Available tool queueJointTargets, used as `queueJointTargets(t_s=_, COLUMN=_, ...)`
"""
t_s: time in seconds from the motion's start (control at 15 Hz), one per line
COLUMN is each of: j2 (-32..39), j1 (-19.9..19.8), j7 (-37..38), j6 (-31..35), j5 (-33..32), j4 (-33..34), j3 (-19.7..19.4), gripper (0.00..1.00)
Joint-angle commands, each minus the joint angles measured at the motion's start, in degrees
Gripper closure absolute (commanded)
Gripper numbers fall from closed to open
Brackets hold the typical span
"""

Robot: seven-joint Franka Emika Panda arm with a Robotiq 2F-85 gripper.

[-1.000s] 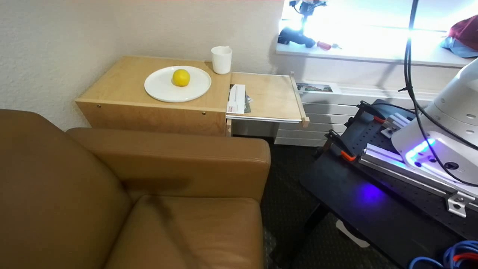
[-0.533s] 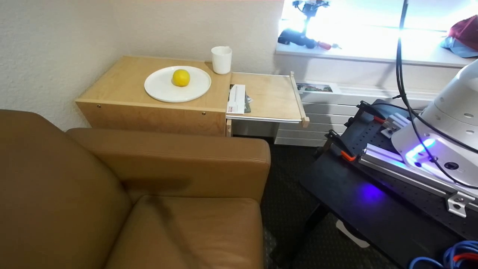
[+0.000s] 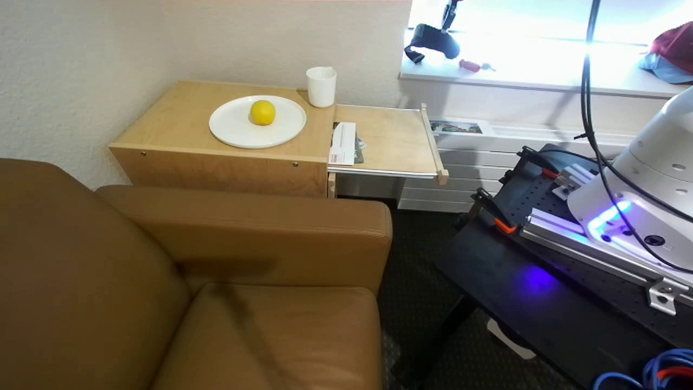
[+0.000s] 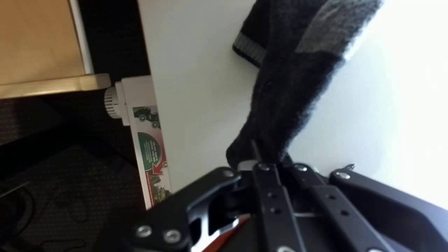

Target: Put the sock on the sliding tray

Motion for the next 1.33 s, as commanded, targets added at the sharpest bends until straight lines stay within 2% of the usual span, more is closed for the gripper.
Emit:
queueJointTargets(t_s=0.0, j2=-6.83, j1=-1.69, j7=-8.82, j6=-9.48, j5=-0.28, j4=-3.21, j3=1.09, gripper=0.99)
queueJointTargets(t_s=0.2, j2=-11.72, j1=-1.58, j7=-16.68, j6=-18.48, j5=-2.04, j4=-5.36, j3=0.21, gripper=0.99)
queueJointTargets(t_s=0.47, j2=-18.57, j1=0.53, j7=-26.77, j6=-23.80, j5=-8.51, j4=-12.08, j3=-0.97, gripper=0.99)
queueJointTargets(t_s=0.67, j2=-24.43, j1=3.05, j7=-34.11, j6=-22.17, j5=-13.87, j4=-20.19, j3=-0.42, gripper=0.99)
queueJointTargets(t_s=0.93, j2=-30.61, j1=7.62, j7=-40.77, j6=-14.33, j5=-19.28, j4=-30.04, j3=0.45, gripper=0.99)
queueJointTargets(t_s=1.07, j2=-34.12, j1=8.64, j7=-42.29, j6=-10.30, j5=-17.50, j4=-35.19, j3=1.55, gripper=0.99)
queueJointTargets(t_s=1.13, j2=-27.74, j1=8.84, j7=-40.22, j6=-15.11, j5=-17.30, j4=-25.83, j3=-0.64, gripper=0.94)
queueJointTargets(t_s=1.27, j2=-30.28, j1=10.00, j7=-40.49, j6=-13.06, j5=-17.29, j4=-29.64, j3=-0.12, gripper=0.94)
